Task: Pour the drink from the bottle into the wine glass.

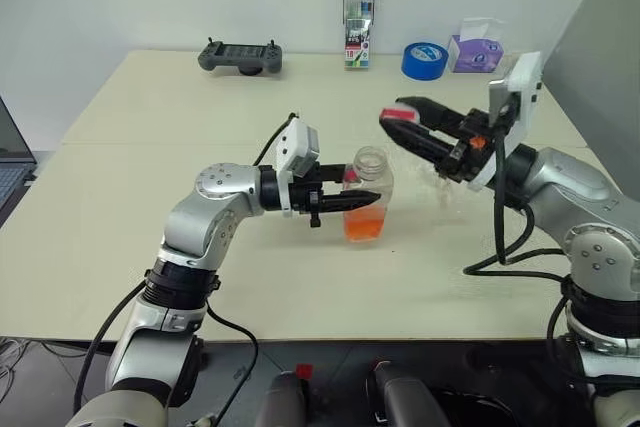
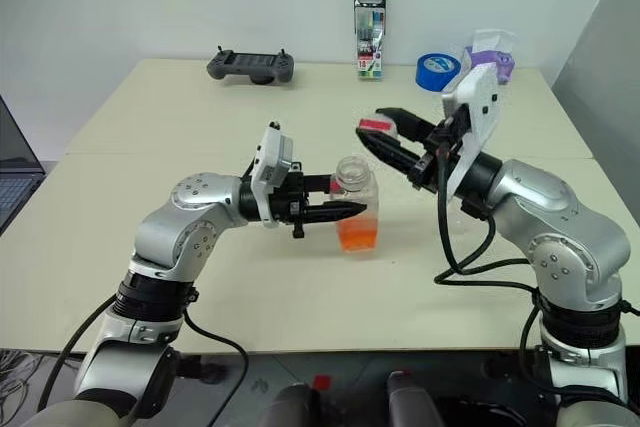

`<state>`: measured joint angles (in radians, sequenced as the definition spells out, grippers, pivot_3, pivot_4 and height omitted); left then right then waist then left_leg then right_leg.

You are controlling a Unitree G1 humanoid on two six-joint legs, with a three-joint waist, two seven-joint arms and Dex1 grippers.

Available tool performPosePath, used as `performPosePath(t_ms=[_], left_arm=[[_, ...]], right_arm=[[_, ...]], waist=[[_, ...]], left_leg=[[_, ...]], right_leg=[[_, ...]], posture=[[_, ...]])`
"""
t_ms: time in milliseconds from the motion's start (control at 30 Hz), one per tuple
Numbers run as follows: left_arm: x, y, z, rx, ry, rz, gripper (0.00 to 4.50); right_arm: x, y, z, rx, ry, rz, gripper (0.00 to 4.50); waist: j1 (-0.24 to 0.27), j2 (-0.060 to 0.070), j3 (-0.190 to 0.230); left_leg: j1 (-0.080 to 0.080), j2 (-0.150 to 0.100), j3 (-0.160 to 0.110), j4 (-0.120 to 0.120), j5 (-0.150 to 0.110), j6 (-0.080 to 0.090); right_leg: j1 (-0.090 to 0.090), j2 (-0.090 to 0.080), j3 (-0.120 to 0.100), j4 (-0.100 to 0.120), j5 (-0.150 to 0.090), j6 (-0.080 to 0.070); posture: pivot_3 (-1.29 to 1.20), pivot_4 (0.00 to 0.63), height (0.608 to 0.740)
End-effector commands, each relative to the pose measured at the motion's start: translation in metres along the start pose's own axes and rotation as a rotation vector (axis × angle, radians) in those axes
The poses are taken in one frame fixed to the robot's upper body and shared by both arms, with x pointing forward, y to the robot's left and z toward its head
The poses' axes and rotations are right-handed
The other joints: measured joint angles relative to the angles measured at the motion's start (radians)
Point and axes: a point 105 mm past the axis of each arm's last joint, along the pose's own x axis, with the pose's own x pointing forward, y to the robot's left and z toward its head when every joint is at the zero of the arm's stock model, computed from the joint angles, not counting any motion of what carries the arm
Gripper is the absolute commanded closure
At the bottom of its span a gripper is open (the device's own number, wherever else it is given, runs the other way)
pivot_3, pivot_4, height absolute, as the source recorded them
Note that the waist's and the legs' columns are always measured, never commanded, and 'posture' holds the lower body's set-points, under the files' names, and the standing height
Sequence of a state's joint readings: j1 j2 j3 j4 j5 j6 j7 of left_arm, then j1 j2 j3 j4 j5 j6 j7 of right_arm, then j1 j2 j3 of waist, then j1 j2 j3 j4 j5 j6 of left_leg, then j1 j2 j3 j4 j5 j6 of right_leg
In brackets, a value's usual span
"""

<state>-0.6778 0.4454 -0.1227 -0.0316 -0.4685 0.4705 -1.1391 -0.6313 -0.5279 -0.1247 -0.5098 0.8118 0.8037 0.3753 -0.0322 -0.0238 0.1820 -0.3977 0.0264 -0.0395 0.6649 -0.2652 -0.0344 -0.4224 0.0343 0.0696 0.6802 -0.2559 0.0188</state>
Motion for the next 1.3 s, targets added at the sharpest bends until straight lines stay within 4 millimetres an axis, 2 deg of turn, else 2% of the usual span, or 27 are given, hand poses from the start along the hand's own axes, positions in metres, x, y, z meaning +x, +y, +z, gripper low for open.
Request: performPosePath(t_ms=[33,167,267,333,500,700,767,833,967,1167,1267,1300], left_arm=[[0.001,-0.003,0.013,0.055,-0.028,-0.015,2.73],[0.001,-0.004,0.012,0.051,-0.028,-0.015,2.73],[0.002,-0.003,0.012,0.048,-0.03,-0.016,2.73],[0.003,-0.003,0.012,0.047,-0.03,-0.022,2.73],[0.006,0.0,0.016,0.055,-0.034,-0.025,2.73],[0.004,0.002,0.016,0.057,-0.028,-0.02,2.73],[0.003,0.001,0.016,0.057,-0.025,-0.018,2.73],[0.002,0.001,0.016,0.057,-0.024,-0.017,2.73],[0.002,0.001,0.017,0.058,-0.024,-0.015,2.73],[0.001,0.003,0.017,0.058,-0.022,-0.01,2.73],[0.0,0.003,0.016,0.056,-0.019,-0.008,2.73],[0.0,0.004,0.016,0.057,-0.02,-0.003,2.73]], right_arm=[[-0.021,-0.039,0.007,-0.108,-0.024,-0.267,2.7],[-0.061,-0.085,-0.031,-0.211,0.121,-0.627,2.7],[-0.089,-0.1,-0.064,-0.21,0.205,-0.789,2.7],[-0.103,-0.101,-0.09,-0.144,0.237,-0.853,2.7],[-0.12,-0.097,-0.147,-0.027,0.331,-0.938,2.7],[-0.139,-0.099,-0.178,0.005,0.399,-1.019,2.7],[-0.143,-0.098,-0.186,0.036,0.41,-1.03,2.03],[-0.144,-0.097,-0.189,0.033,0.417,-1.028,1.5],[-0.143,-0.098,-0.186,0.004,0.418,-1.024,0.07],[-0.144,-0.105,-0.164,-0.072,0.377,-1.052,0.03],[-0.139,-0.102,-0.136,-0.156,0.313,-1.004,0.03],[-0.137,-0.101,-0.12,-0.218,0.28,-0.976,0.03]], waist=[[0.001,0.0,0.0],[0.004,0.0,0.0],[0.003,0.0,0.0],[0.002,0.0,0.0],[-0.003,0.0,0.0],[-0.002,0.0,0.0],[-0.001,0.0,0.0],[-0.001,0.0,0.0],[-0.001,0.0,0.0],[-0.001,0.0,0.0],[-0.001,0.001,0.0],[-0.001,0.001,0.0]], left_leg=[[0.0,0.0,0.0,0.0,0.0,0.0],[-0.001,0.0,0.0,0.0,0.0,0.0],[-0.001,0.0,0.002,0.0,0.0,0.0],[0.0,0.0,0.003,0.0,0.0,0.0],[0.001,0.0,0.004,0.0,0.0,0.0],[0.001,0.0,0.005,-0.001,0.0,0.0],[0.001,0.0,0.005,-0.001,0.0,0.0],[0.001,0.0,0.004,-0.001,0.0,0.0],[0.002,0.0,0.005,-0.001,0.0,0.0],[0.001,0.0,0.004,-0.001,0.0,0.0],[0.001,0.0,0.005,-0.001,0.0,0.0],[0.001,0.0,0.004,-0.001,0.0,0.0]], right_leg=[[0.0,0.0,0.0,0.0,0.0,0.0],[0.0,-0.002,0.001,-0.001,0.0,0.0],[-0.001,-0.002,0.003,-0.001,0.0,0.0],[-0.001,-0.002,0.003,0.0,0.0,0.0],[-0.001,0.001,0.003,0.0,0.0,0.0],[-0.001,0.001,0.004,0.0,0.0,0.0],[-0.001,0.001,0.004,0.0,0.0,0.0],[0.0,0.001,0.004,0.0,0.0,0.0],[0.0,0.001,0.004,0.0,0.0,0.0],[0.0,0.001,0.004,0.0,0.0,0.0],[-0.001,0.001,0.004,0.0,0.0,0.0],[-0.001,0.001,0.004,0.0,0.0,0.0]], posture=[[0.0,0.15,0.74],[0.0,0.15,0.74],[0.0,0.15,0.74],[0.0,0.15,0.74],[0.0,0.15,0.74],[0.0,0.15,0.74],[0.0,0.15,0.74],[0.0,0.15,0.74],[0.0,0.15,0.74],[0.0,0.15,0.74],[0.0,0.15,0.74],[0.0,0.15,0.74]])
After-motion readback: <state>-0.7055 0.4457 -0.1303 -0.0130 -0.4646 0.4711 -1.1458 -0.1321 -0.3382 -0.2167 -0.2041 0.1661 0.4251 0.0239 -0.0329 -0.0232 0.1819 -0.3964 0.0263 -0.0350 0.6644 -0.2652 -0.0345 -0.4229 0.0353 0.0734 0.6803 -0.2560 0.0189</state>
